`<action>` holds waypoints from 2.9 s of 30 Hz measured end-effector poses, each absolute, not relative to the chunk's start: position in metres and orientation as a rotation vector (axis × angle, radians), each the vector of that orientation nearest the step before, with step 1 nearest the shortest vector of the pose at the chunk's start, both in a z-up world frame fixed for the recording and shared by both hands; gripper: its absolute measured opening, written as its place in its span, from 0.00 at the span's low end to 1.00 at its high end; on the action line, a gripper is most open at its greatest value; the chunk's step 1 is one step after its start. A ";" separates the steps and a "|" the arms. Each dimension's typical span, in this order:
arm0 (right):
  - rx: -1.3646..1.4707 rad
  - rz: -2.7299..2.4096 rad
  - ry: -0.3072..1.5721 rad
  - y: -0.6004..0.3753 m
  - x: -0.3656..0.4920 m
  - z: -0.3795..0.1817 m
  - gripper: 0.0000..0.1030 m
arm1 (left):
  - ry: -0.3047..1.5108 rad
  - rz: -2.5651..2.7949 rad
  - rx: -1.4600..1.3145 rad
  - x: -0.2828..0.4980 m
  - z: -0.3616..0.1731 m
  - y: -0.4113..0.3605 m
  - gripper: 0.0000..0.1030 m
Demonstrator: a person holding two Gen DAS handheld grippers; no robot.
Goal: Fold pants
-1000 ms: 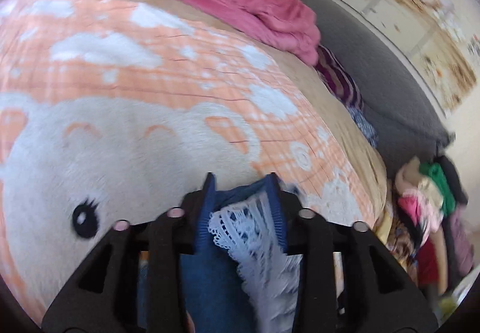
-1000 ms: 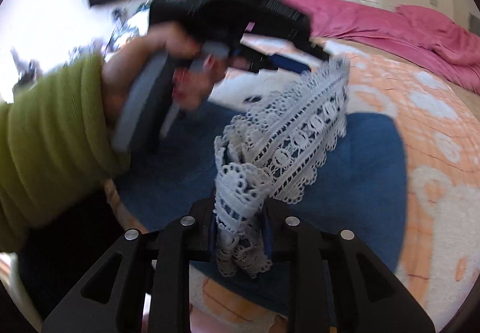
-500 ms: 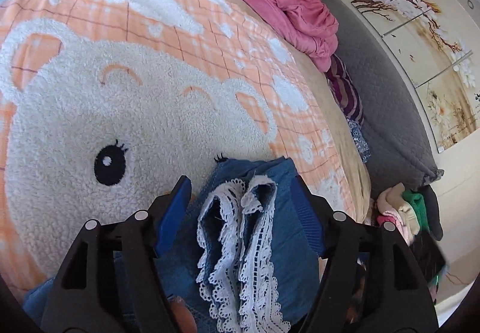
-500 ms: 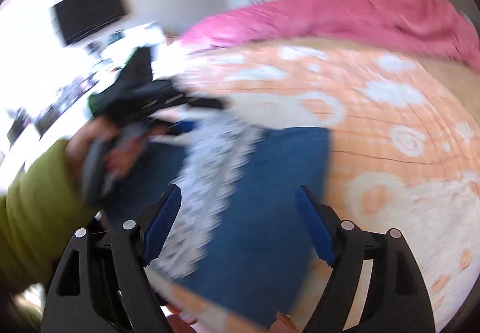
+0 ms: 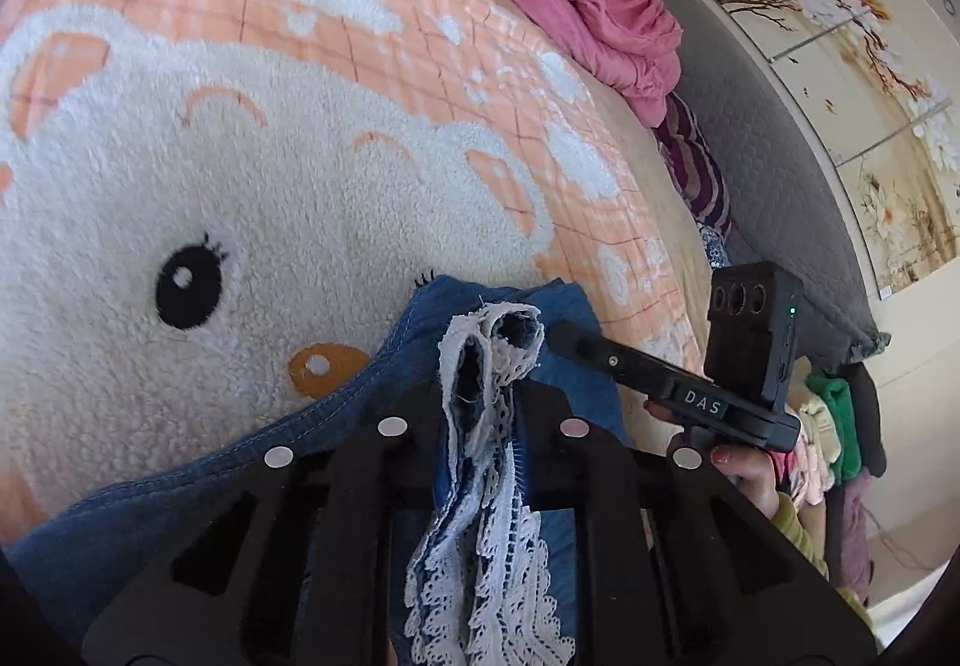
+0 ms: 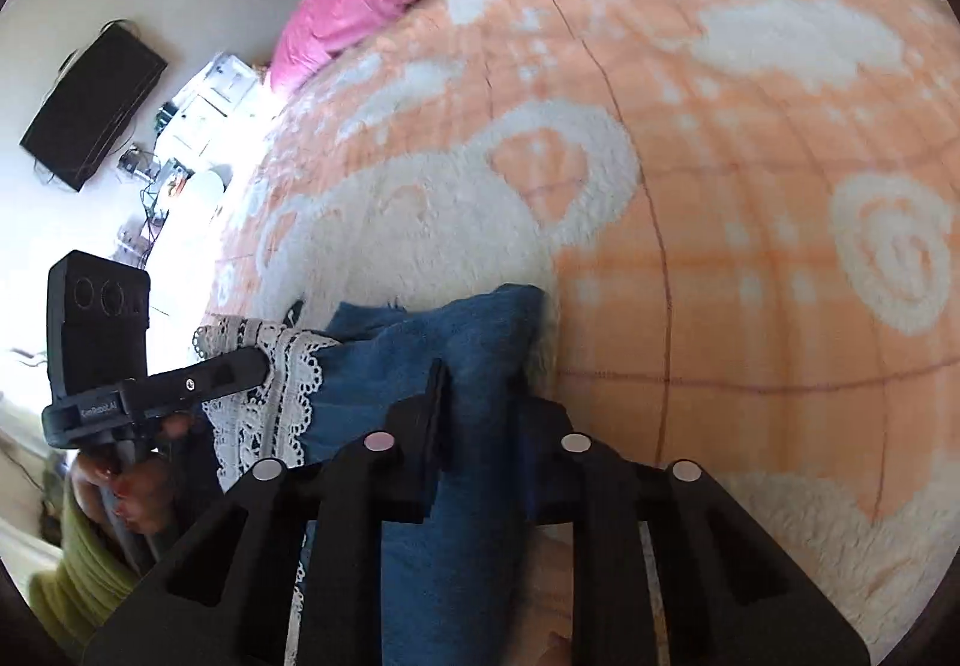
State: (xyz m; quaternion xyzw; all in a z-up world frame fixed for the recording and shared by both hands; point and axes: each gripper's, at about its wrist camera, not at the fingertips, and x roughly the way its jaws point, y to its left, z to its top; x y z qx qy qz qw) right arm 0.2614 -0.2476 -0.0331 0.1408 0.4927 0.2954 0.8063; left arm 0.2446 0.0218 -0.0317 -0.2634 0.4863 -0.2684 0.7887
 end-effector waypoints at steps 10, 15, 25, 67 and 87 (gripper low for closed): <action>0.140 0.554 1.014 -0.237 0.262 -0.041 0.43 | 1.044 -0.356 -0.430 0.231 -0.038 0.029 0.32; 0.175 0.553 0.943 -0.261 0.234 -0.016 0.57 | 0.905 -0.247 -0.272 0.193 -0.004 0.023 0.39; 0.115 0.565 0.917 -0.266 0.176 -0.007 0.63 | 0.843 -0.223 -0.428 0.109 0.009 0.034 0.49; -0.021 0.600 0.990 -0.252 0.093 -0.033 0.30 | 1.020 -0.225 -0.307 0.043 -0.034 -0.031 0.13; -0.187 0.614 0.914 -0.222 0.083 -0.029 0.45 | 0.987 -0.159 -0.248 0.040 -0.032 -0.027 0.41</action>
